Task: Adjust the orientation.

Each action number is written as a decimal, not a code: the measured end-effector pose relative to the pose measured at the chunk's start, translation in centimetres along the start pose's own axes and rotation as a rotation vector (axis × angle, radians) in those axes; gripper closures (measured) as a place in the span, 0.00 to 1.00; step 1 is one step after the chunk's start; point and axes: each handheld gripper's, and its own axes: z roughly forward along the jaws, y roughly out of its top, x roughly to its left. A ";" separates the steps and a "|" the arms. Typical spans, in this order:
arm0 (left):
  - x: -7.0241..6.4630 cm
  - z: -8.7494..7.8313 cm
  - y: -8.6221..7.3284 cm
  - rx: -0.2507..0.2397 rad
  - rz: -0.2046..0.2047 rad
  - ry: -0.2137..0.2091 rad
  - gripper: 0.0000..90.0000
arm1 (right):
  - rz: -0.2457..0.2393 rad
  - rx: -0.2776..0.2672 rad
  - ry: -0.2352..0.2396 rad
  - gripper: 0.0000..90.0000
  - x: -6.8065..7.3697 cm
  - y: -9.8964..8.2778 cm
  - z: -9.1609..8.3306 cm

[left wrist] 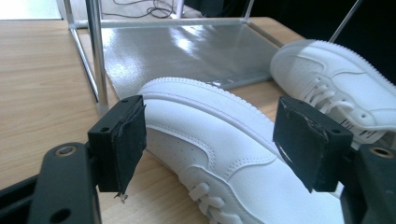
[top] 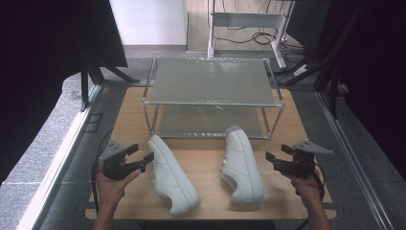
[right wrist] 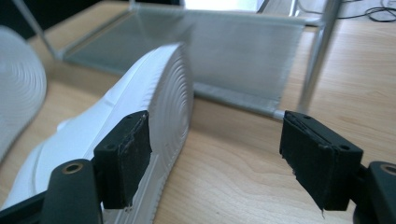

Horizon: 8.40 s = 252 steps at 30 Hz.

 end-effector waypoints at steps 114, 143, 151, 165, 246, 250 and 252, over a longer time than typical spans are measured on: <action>-12.3 11.7 -0.3 0.406 0.171 -0.240 1.00 | 0.123 0.113 -0.126 0.35 -1.5 -2.8 1.0; -5.8 7.5 -0.5 0.434 0.060 -0.252 0.98 | 0.127 0.122 -0.134 0.35 -1.8 -3.0 1.1; -5.7 6.5 0.3 0.370 0.076 -0.334 0.72 | 0.103 0.088 -0.126 0.34 -1.3 -2.8 1.0; -4.8 3.0 2.1 0.064 0.121 -0.195 0.33 | 0.090 -0.018 -0.102 0.36 -0.4 -1.8 0.6; -2.4 3.5 1.4 0.135 -0.012 -0.146 0.38 | -0.138 0.022 -0.088 0.99 5.1 -3.2 -1.8; -2.4 3.6 1.3 0.140 -0.015 -0.146 0.38 | -0.215 0.005 -0.026 0.99 8.5 -2.5 -2.0; -2.4 3.6 1.3 0.142 -0.017 -0.147 0.38 | -0.230 0.019 -0.005 0.99 9.1 -2.5 -1.8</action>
